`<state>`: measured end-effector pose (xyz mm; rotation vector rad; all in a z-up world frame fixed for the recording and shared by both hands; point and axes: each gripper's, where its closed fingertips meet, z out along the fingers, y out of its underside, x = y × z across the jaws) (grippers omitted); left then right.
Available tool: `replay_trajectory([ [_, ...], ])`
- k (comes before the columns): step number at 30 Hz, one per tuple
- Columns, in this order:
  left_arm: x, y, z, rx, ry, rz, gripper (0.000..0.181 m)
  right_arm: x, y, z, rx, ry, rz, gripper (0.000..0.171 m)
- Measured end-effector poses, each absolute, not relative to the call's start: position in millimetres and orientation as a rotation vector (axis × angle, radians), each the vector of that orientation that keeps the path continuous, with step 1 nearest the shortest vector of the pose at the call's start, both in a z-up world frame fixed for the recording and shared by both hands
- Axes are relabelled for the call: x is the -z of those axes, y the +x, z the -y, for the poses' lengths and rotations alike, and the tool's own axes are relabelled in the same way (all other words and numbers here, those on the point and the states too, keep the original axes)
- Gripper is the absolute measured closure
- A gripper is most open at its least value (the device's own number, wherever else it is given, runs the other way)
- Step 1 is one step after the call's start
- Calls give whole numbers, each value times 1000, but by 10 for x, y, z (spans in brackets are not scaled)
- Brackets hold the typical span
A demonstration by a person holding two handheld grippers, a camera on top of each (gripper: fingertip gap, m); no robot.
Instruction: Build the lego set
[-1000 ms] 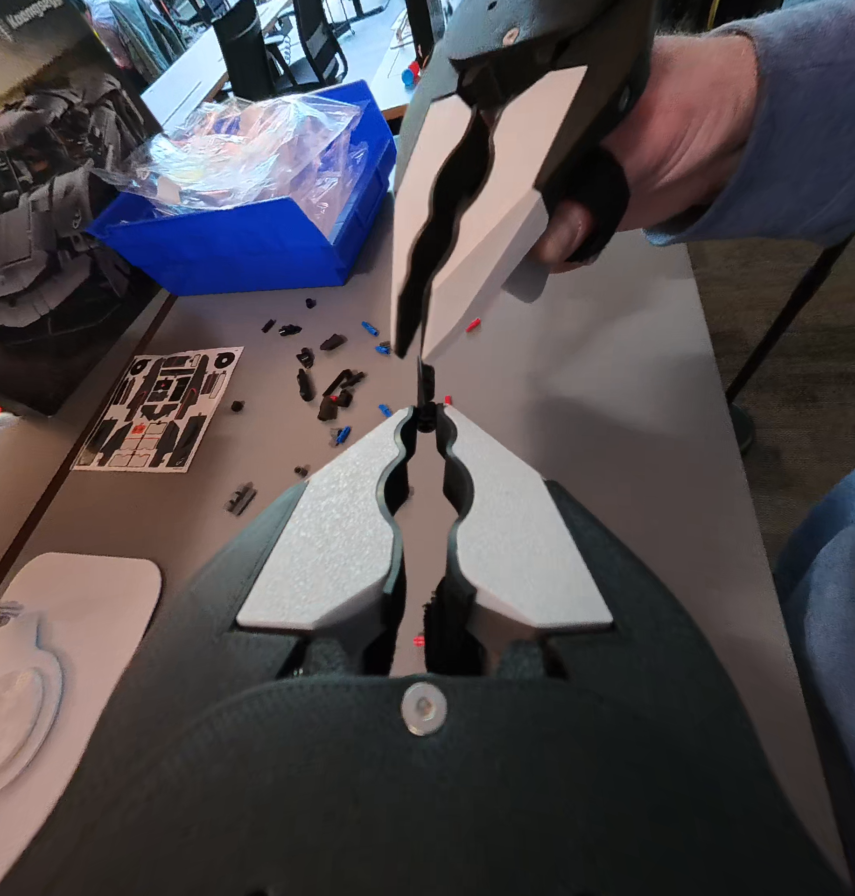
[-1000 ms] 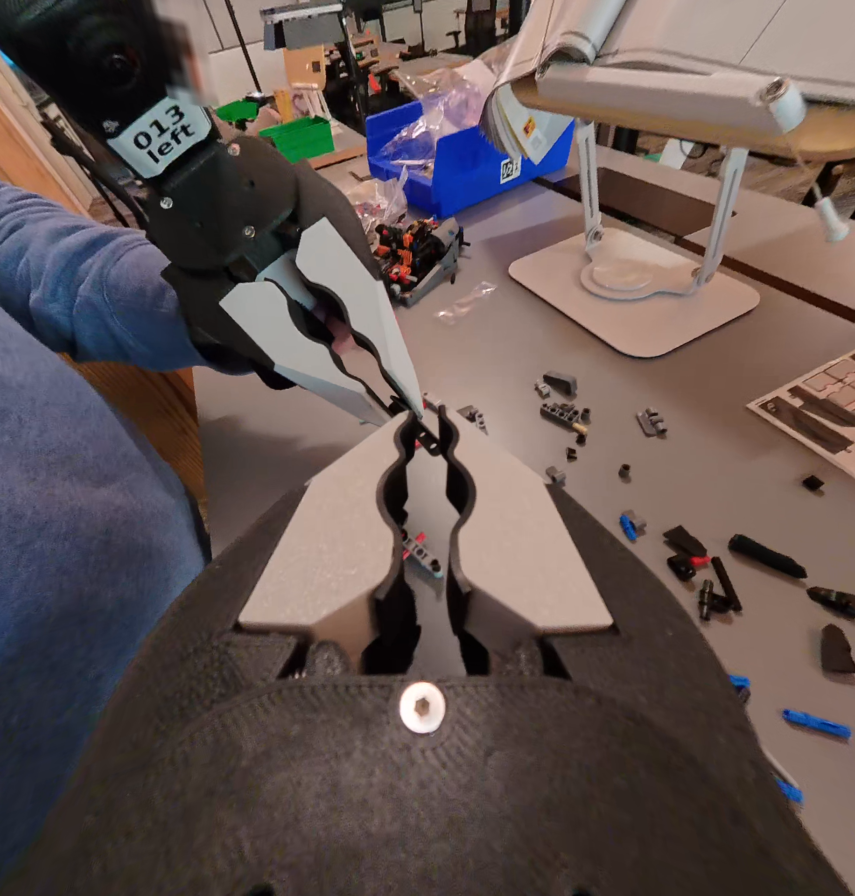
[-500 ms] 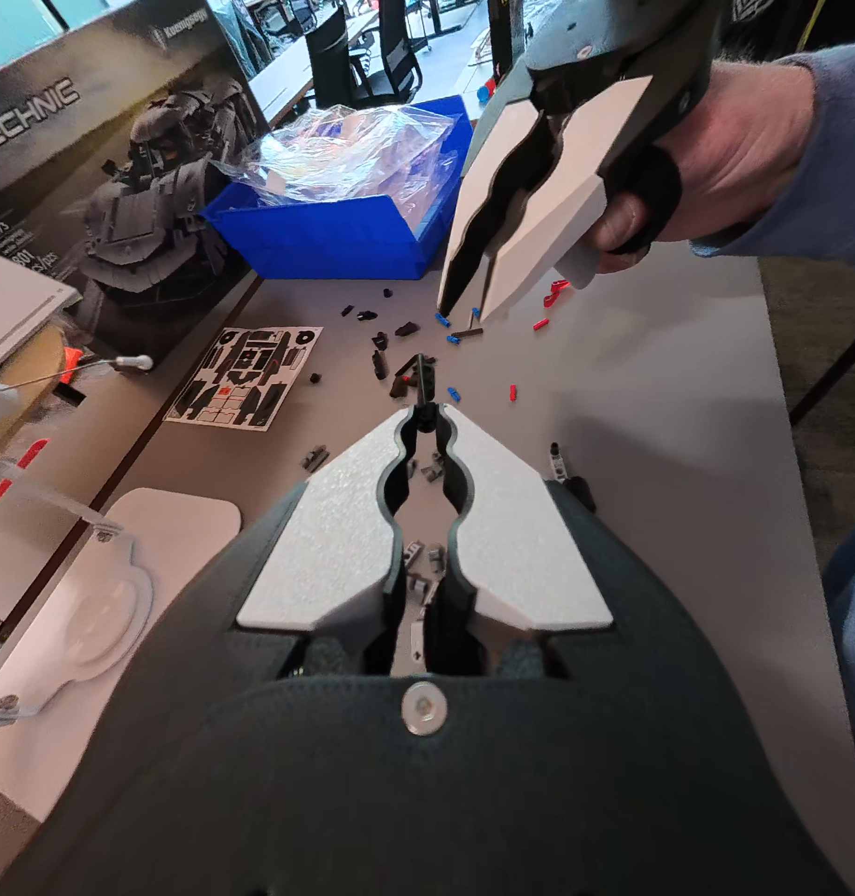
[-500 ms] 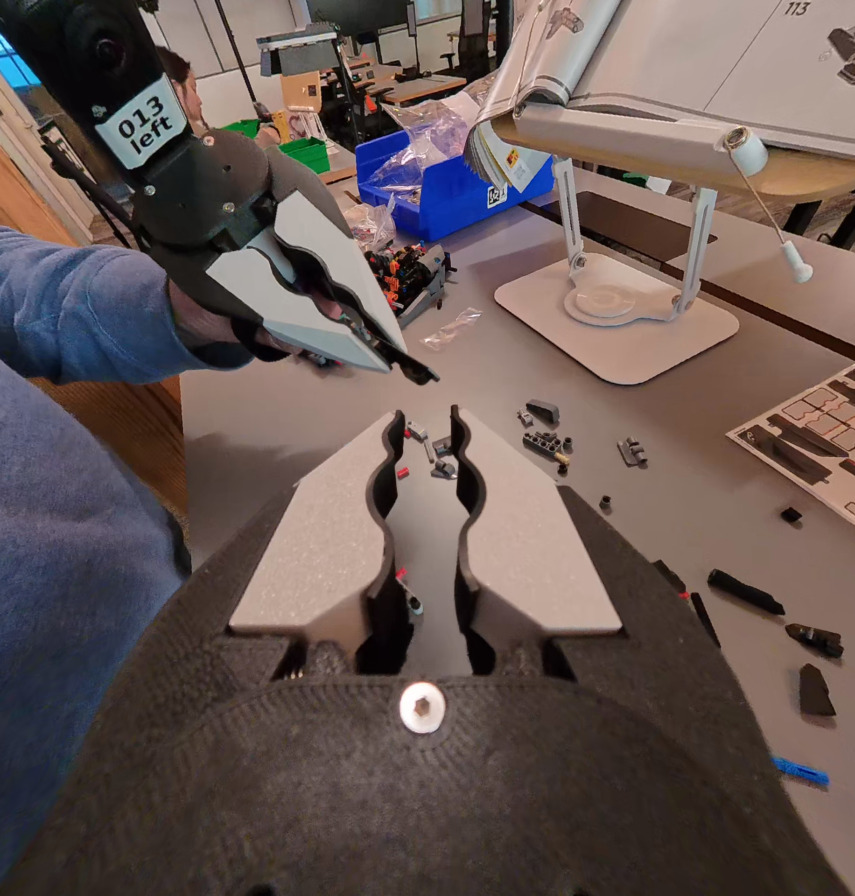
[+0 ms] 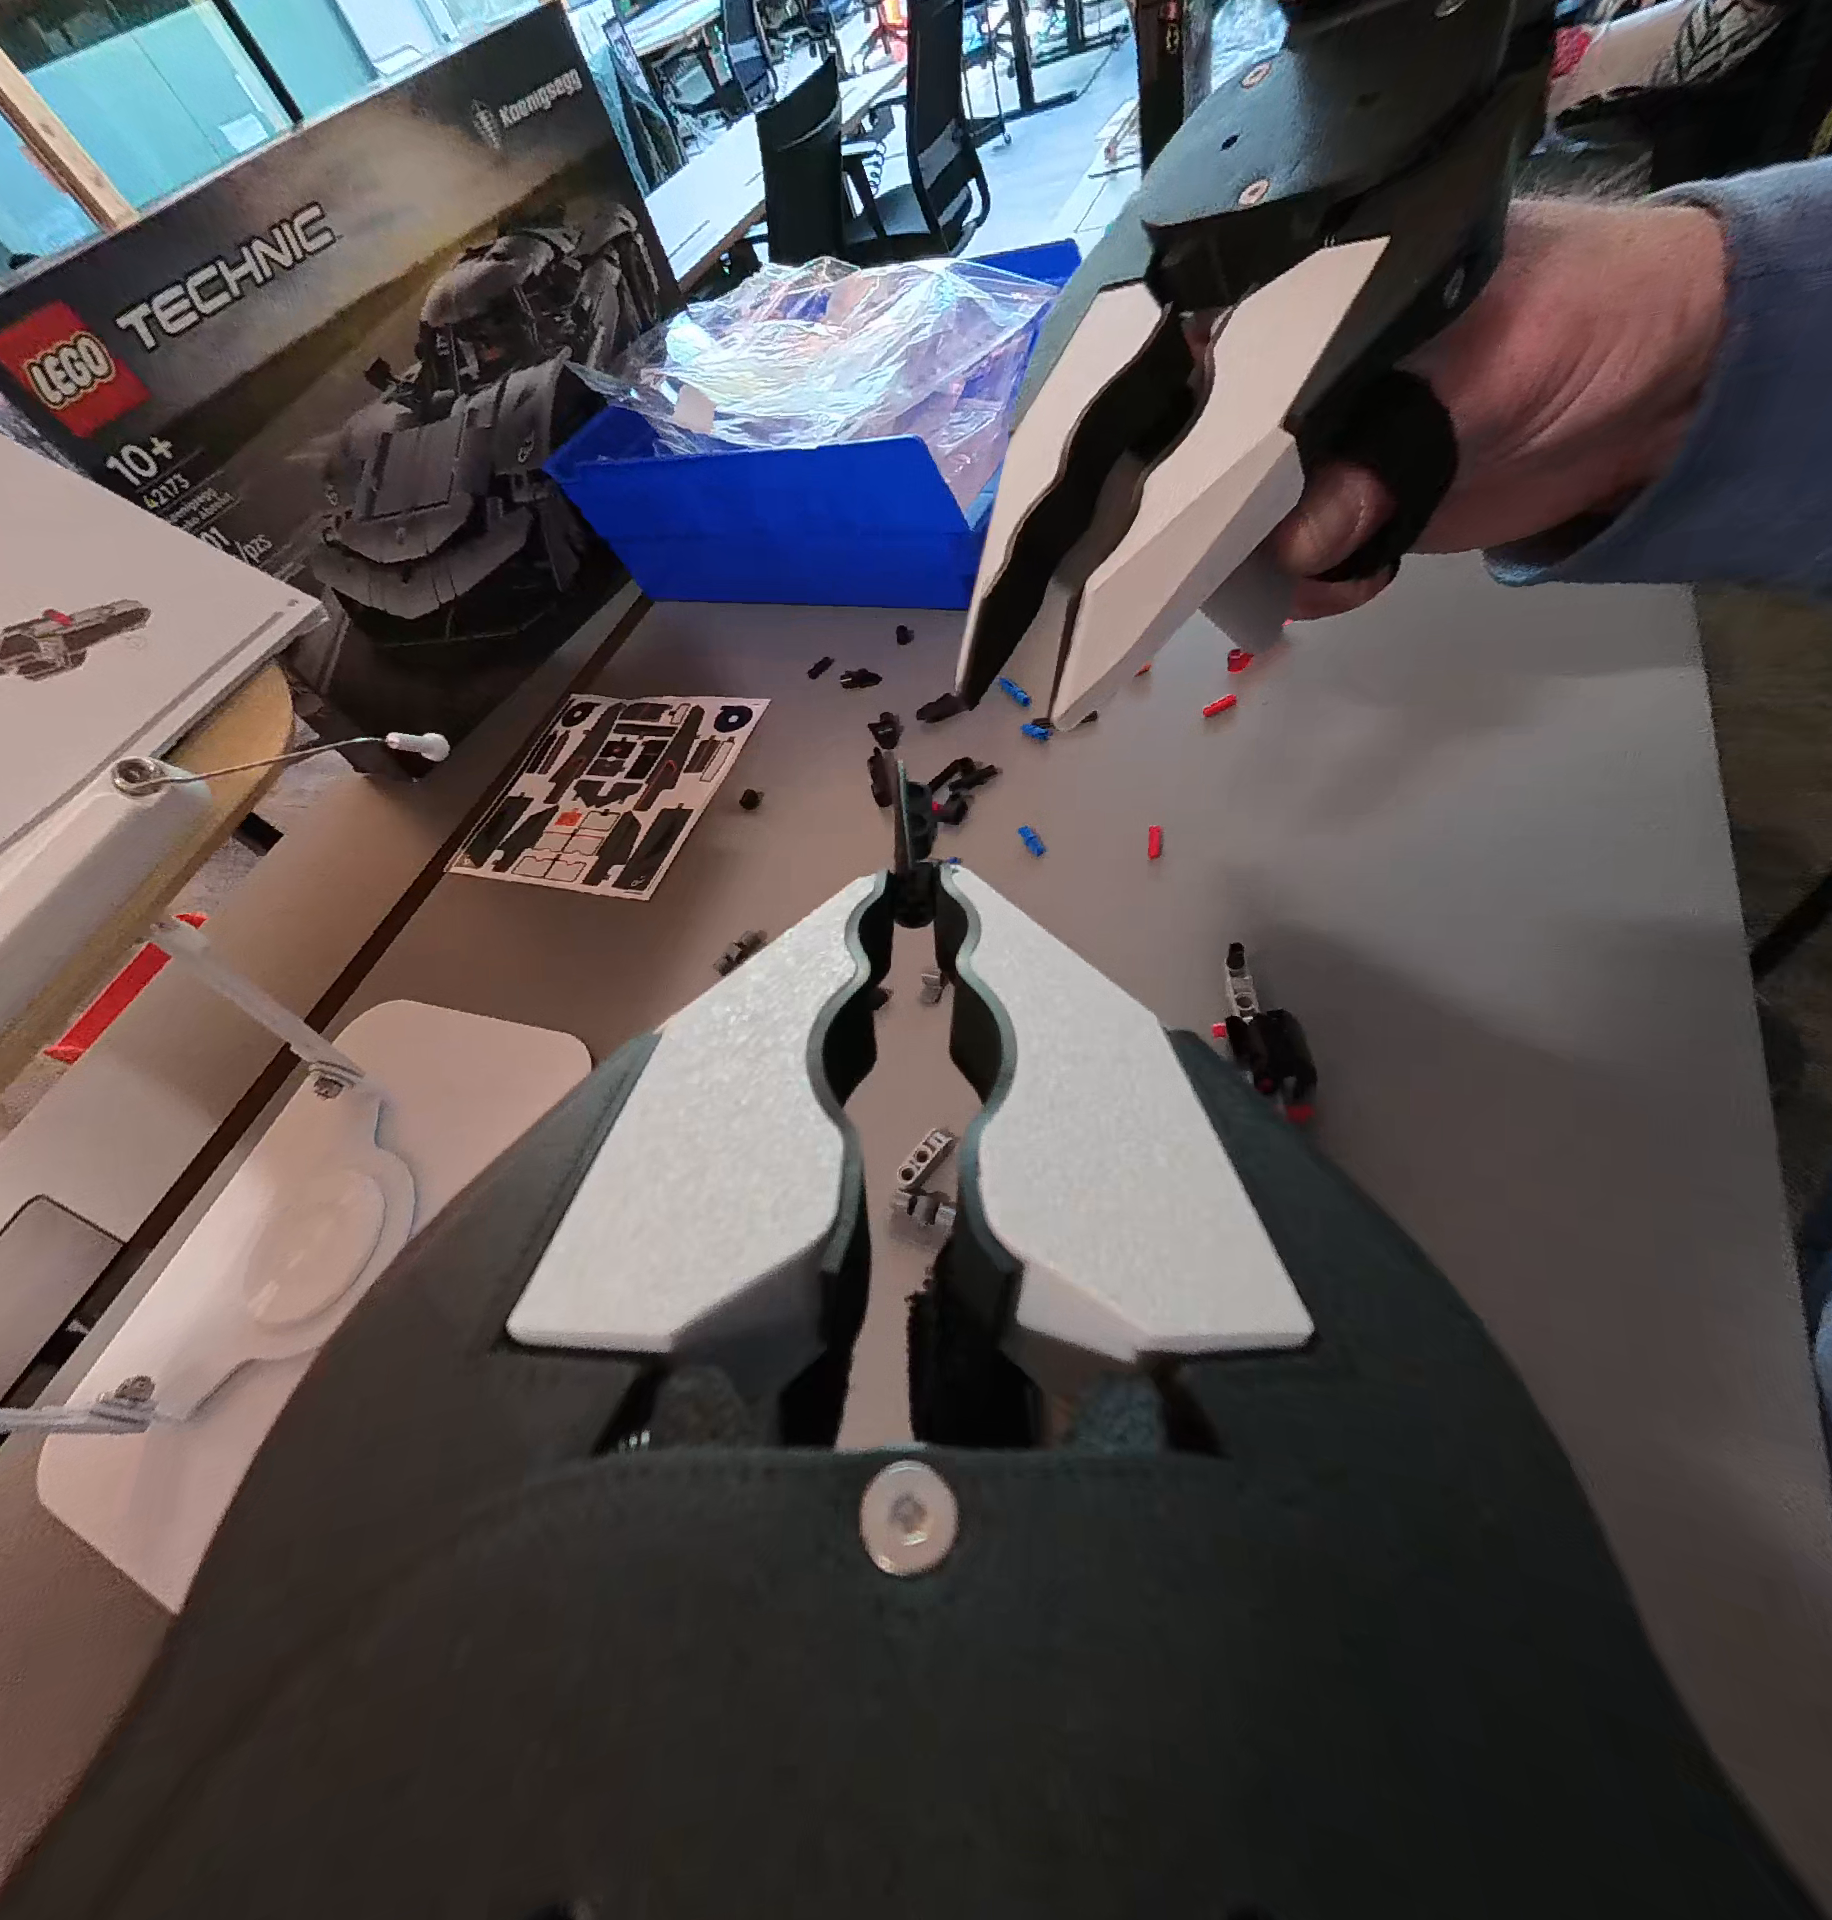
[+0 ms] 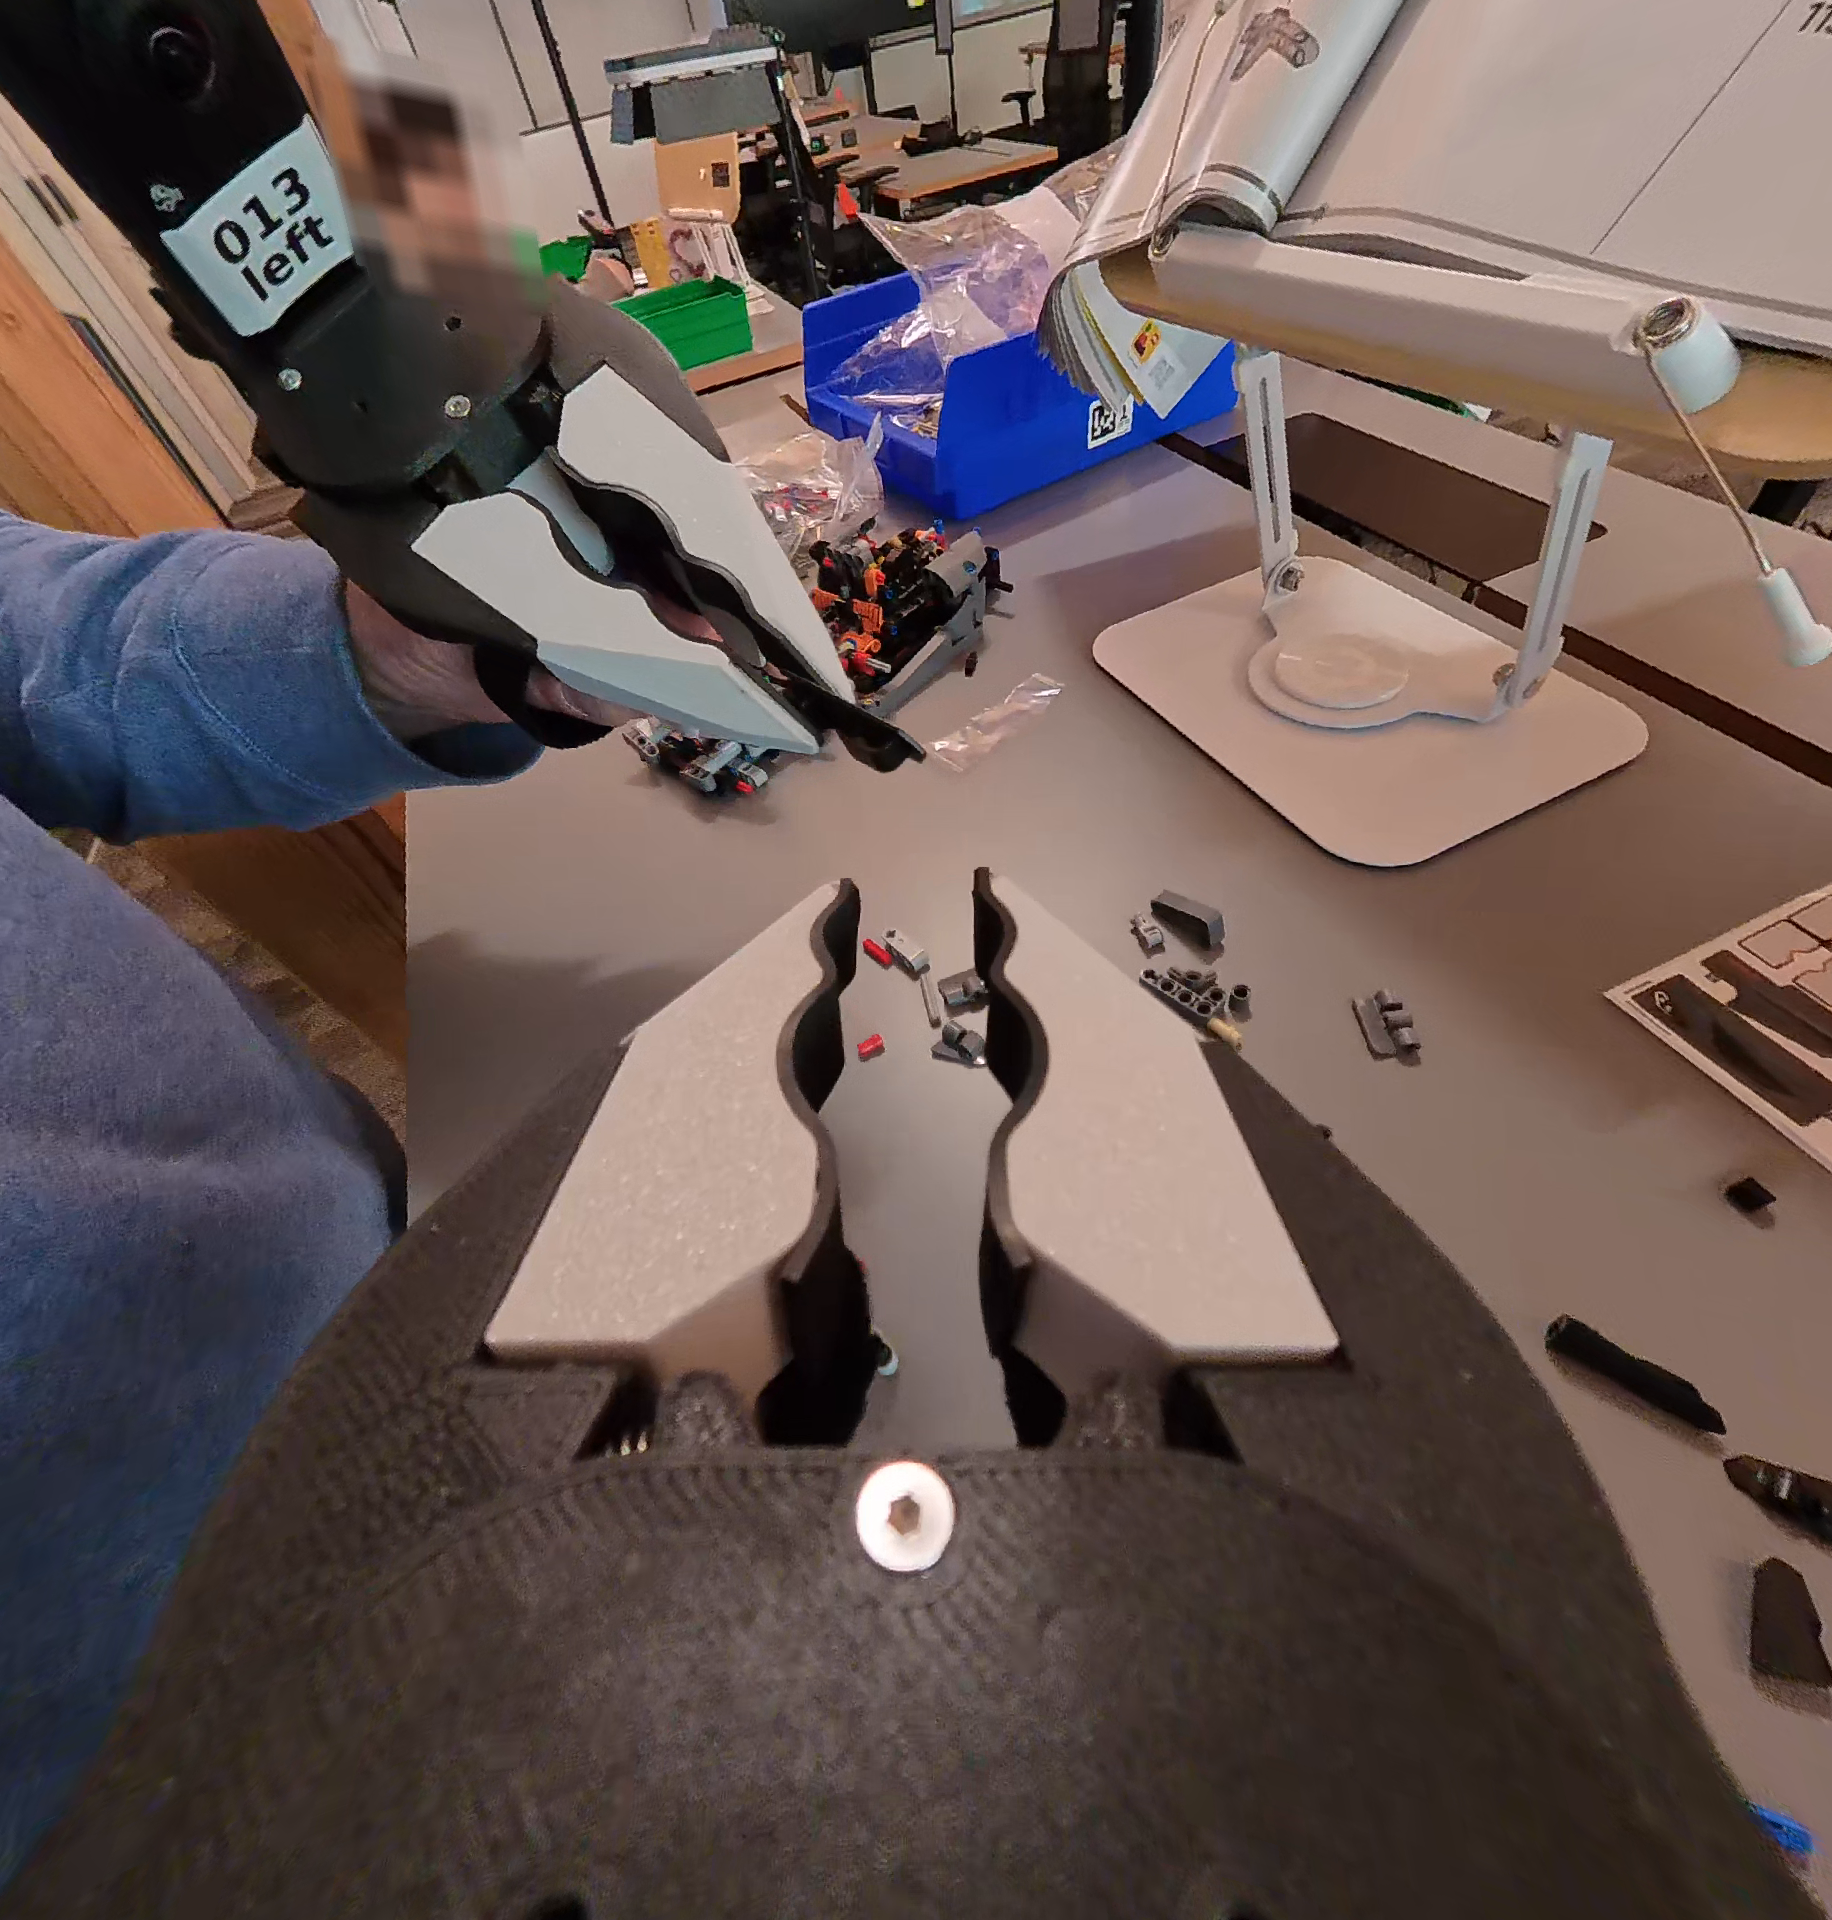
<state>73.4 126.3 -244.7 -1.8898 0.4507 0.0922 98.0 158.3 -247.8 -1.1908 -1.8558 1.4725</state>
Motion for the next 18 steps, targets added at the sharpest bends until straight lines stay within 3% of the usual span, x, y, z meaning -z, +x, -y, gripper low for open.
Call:
replay_trajectory([
  [18,2082,651,-1326,-87,-1758,-354,176,2219,813,-1677,-1494,-1153,1775,148],
])
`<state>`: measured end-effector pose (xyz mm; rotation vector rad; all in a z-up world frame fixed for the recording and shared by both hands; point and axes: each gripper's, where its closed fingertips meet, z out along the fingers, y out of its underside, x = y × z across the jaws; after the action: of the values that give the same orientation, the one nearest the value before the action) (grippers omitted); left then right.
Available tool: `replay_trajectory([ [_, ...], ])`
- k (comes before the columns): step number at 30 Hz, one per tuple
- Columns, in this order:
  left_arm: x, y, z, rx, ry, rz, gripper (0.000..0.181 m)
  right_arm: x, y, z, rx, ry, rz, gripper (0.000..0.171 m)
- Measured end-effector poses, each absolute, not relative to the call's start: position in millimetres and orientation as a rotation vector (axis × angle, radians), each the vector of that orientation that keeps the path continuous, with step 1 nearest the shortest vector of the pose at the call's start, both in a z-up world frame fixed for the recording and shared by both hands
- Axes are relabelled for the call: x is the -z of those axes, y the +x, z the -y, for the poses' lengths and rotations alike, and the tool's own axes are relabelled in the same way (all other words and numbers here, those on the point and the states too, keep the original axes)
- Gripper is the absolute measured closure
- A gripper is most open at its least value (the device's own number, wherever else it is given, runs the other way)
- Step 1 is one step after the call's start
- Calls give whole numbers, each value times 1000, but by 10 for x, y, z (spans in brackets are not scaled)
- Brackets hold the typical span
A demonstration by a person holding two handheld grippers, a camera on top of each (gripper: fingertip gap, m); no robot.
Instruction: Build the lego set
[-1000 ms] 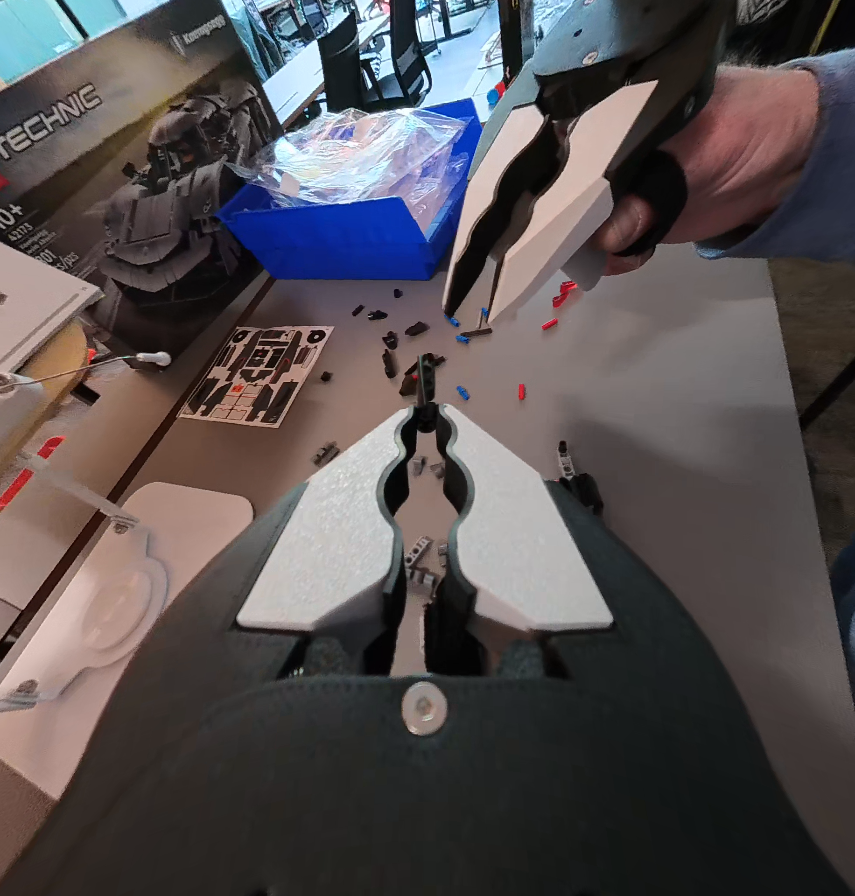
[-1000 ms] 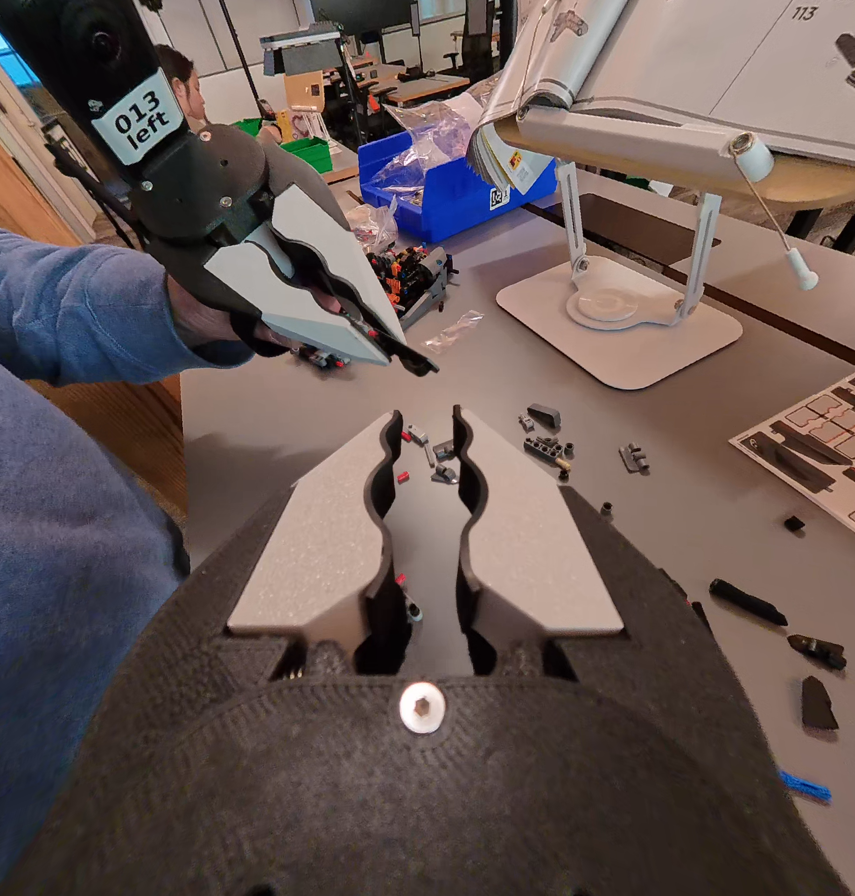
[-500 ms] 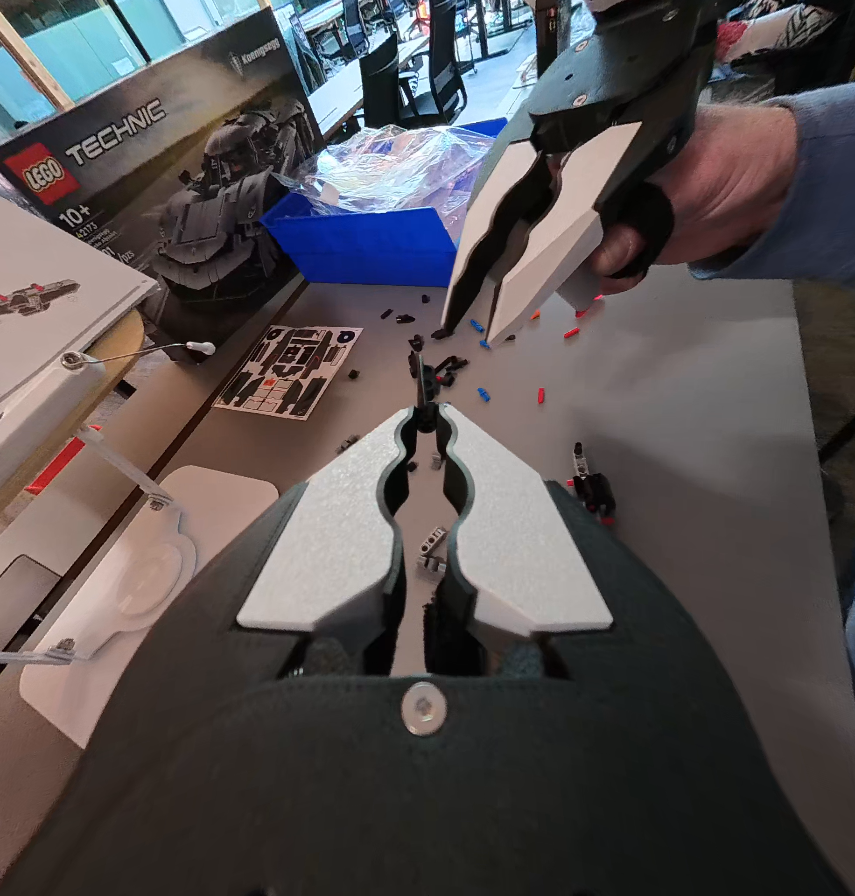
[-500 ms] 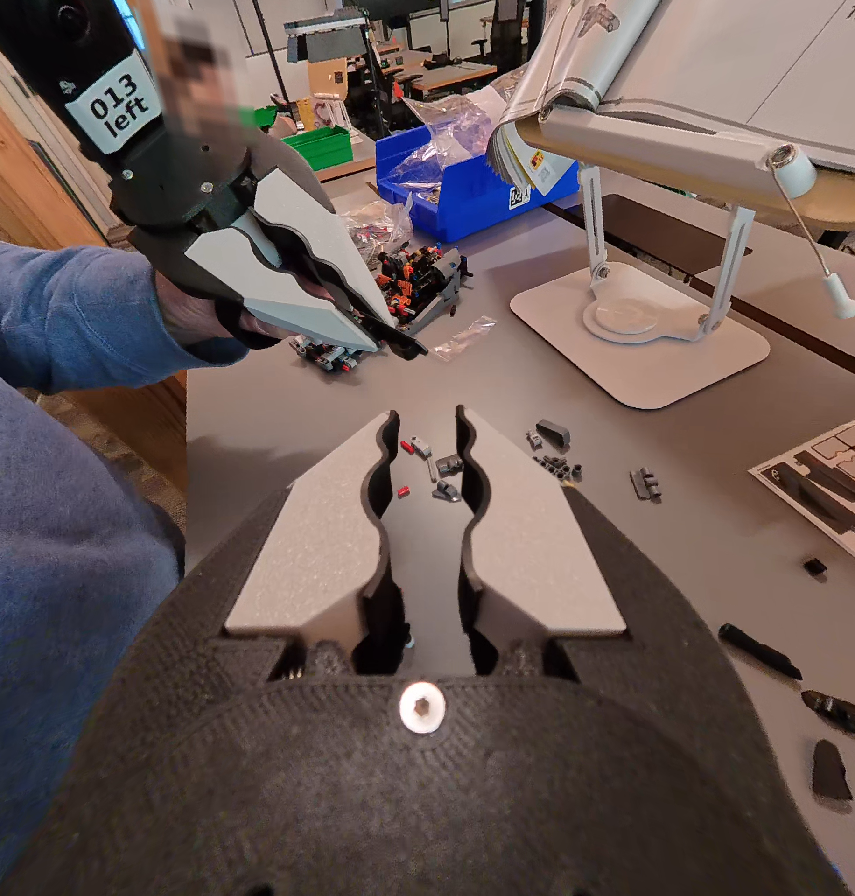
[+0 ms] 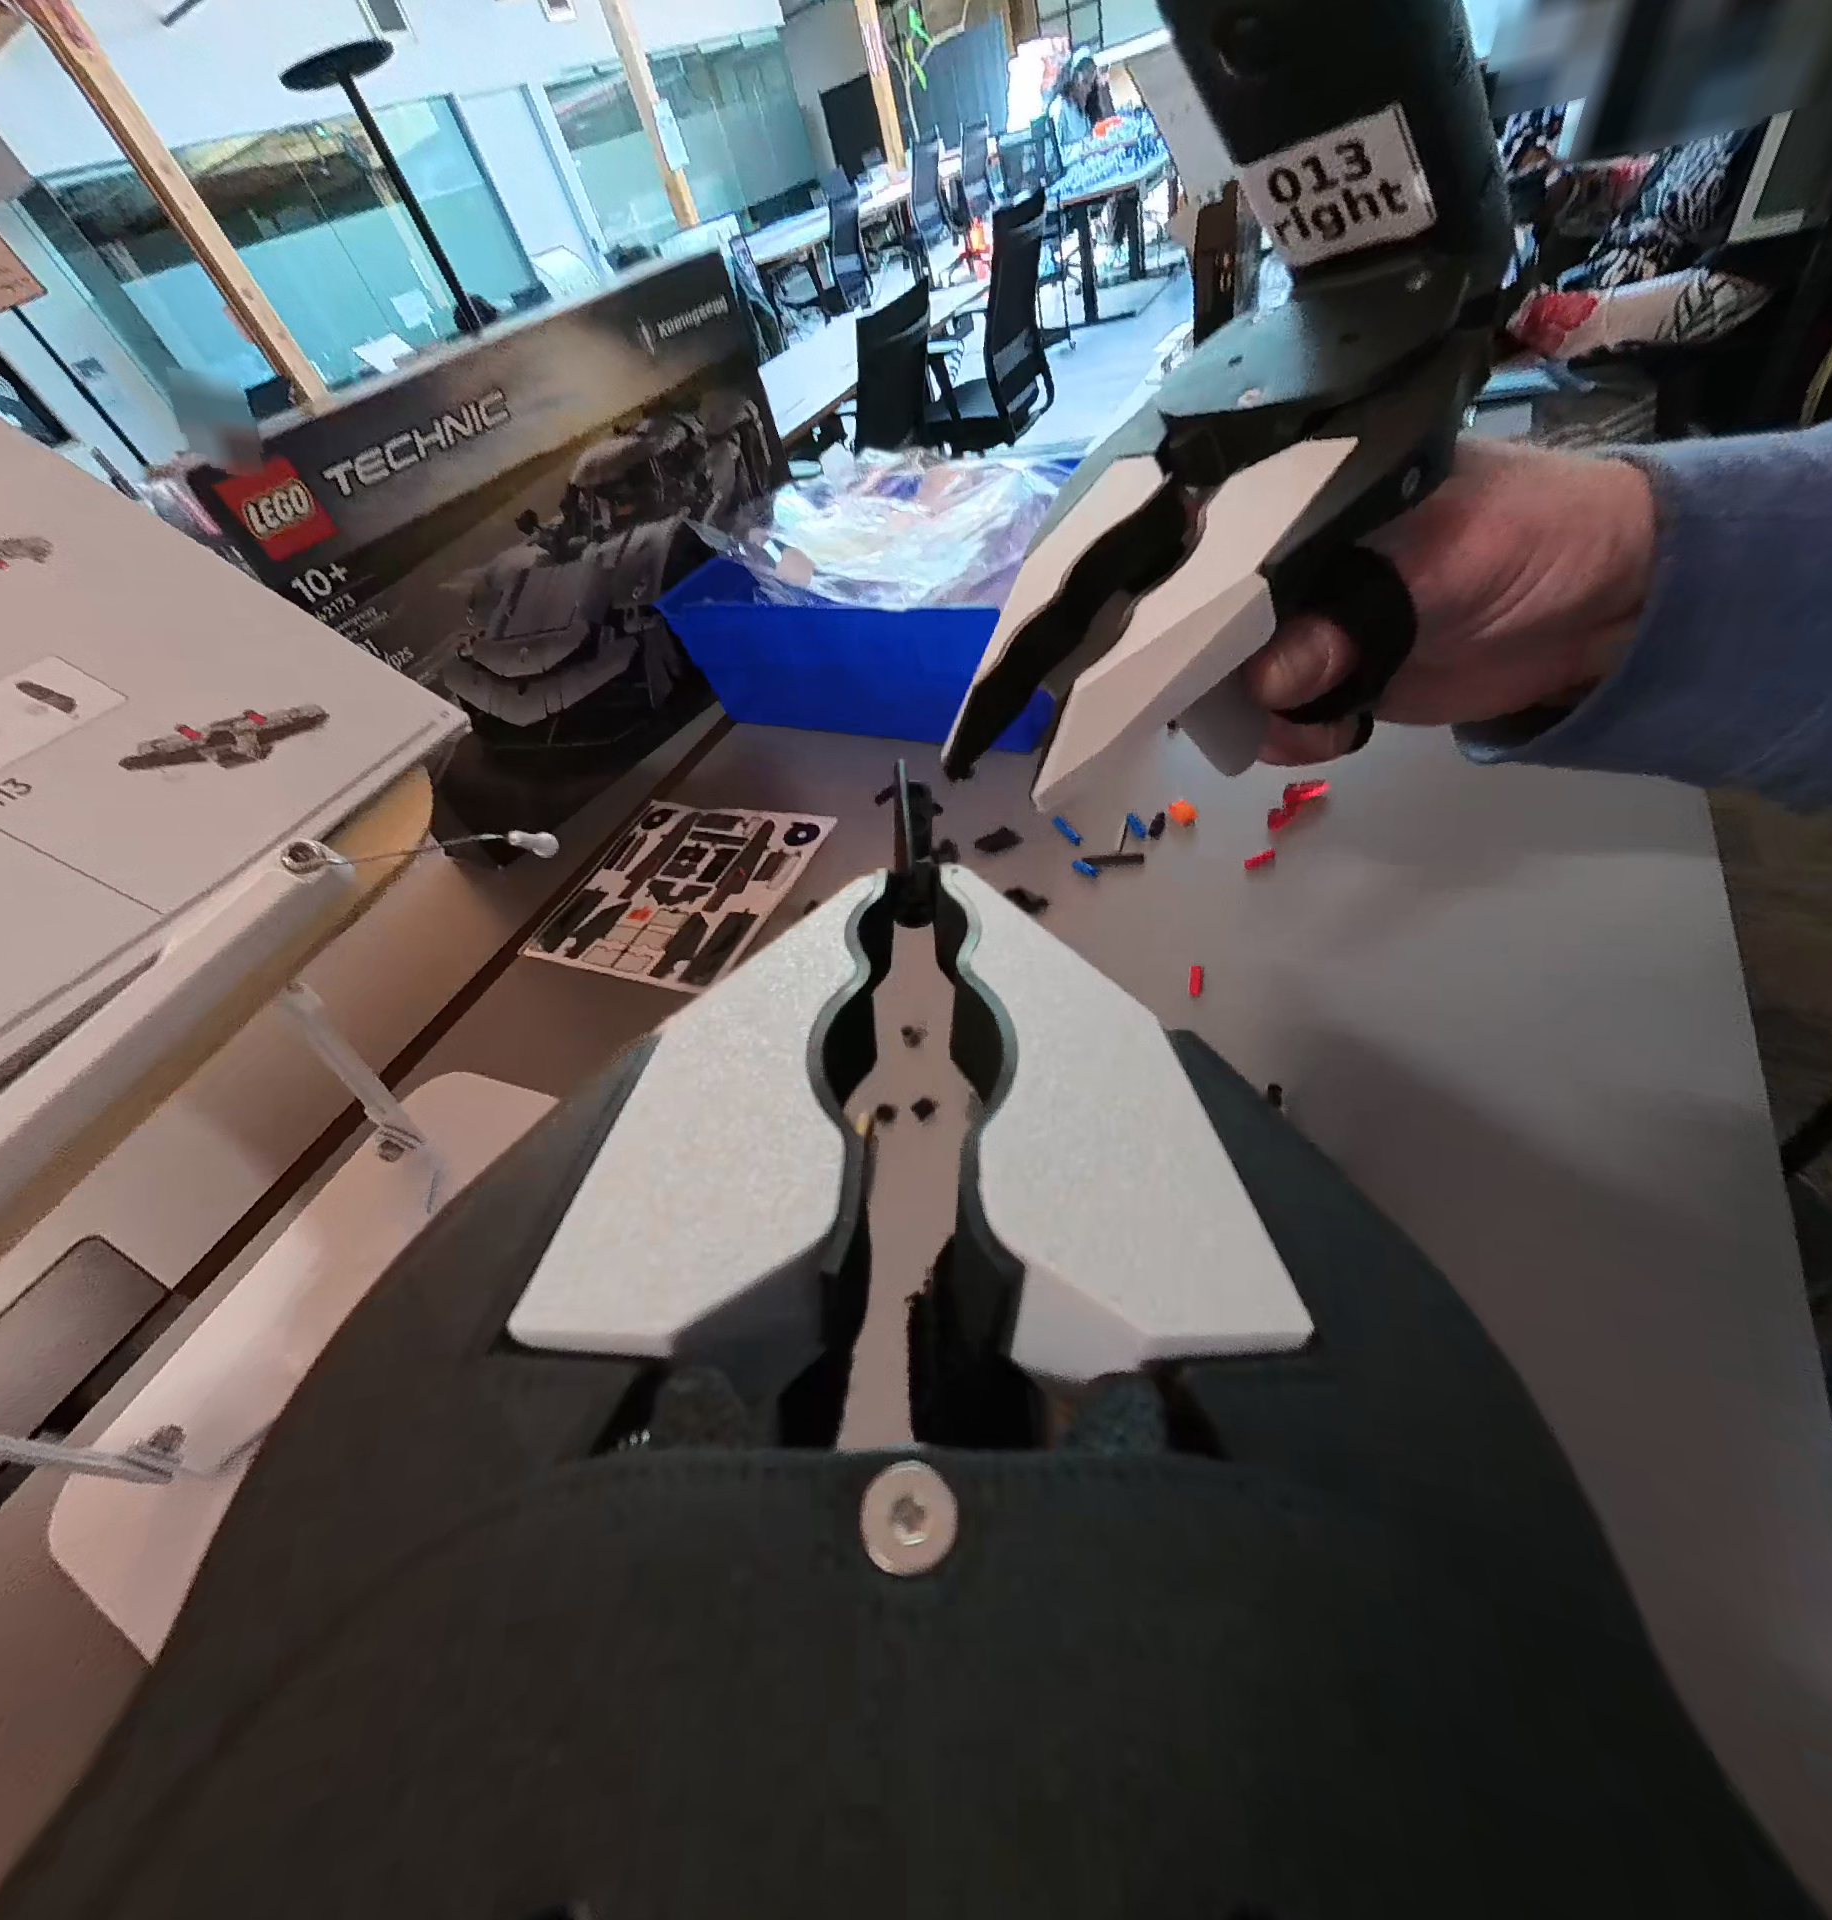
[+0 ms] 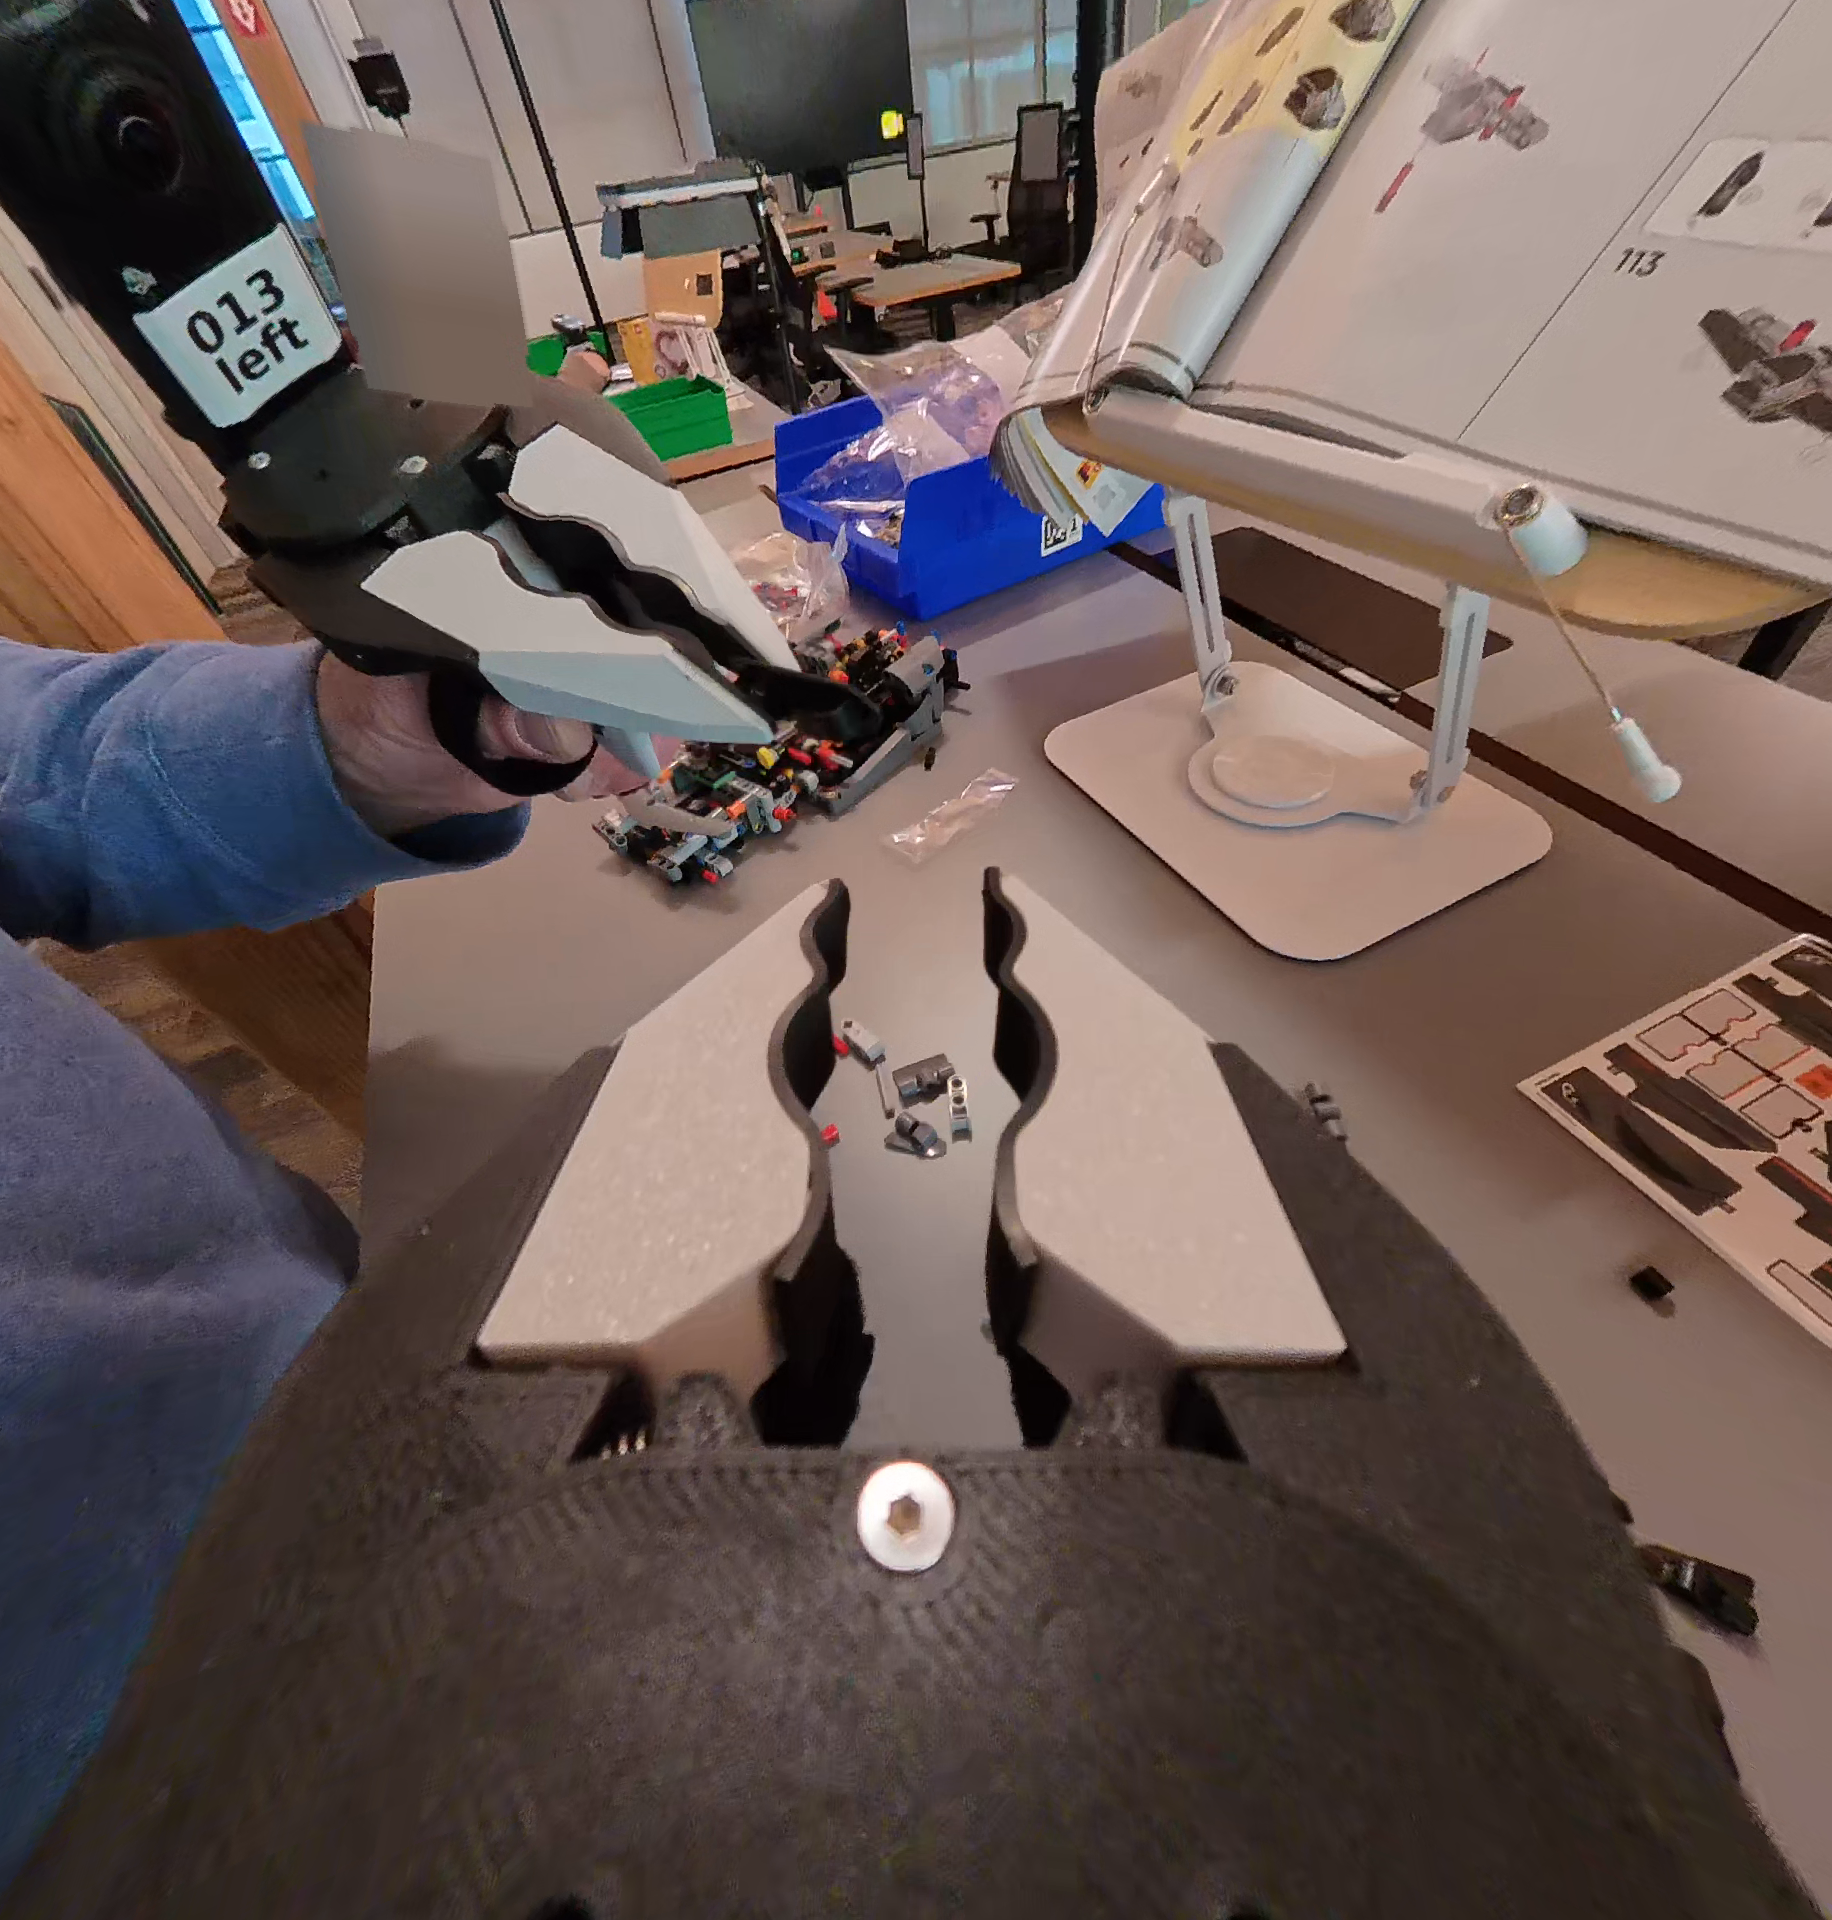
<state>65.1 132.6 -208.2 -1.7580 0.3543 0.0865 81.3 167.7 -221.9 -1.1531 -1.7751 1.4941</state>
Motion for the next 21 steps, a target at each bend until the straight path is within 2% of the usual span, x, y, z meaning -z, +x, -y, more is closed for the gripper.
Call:
replay_trajectory([
  [14,1928,714,-1404,-60,-1717,-362,176,1879,745,-1569,-1502,-1043,1685,147],
  [21,2040,870,-1353,-63,-1778,-522,176,1970,797,-1371,-1473,-942,1842,158],
])
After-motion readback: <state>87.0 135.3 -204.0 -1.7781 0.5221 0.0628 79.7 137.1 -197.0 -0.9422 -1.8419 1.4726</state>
